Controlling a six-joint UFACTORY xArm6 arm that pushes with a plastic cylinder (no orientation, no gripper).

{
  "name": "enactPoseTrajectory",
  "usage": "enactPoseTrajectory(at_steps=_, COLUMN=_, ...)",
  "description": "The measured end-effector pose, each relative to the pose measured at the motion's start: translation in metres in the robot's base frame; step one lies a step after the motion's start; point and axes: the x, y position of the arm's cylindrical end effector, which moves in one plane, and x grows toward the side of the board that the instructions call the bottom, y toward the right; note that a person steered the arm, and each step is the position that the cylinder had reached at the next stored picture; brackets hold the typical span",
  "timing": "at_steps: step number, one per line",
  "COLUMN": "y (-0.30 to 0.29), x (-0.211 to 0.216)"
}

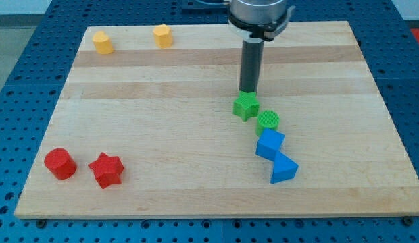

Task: Place the green star above the top of the green circle

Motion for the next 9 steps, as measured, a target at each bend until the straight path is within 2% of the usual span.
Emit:
enactPoseTrajectory(at_steps=1, y=-0.002, x=0.001)
enactPoseTrajectory(at_steps=2, y=-0.007, x=-0.024)
enactPoseTrajectory(at_steps=3, y=-0.044, x=-0.019)
enactPoseTrajectory(at_steps=4, y=-0.063, x=0.018)
enactPoseTrajectory(at_steps=7, y=0.003, x=0.030)
enactPoseTrajectory(at_steps=9, y=-0.005, x=0.021)
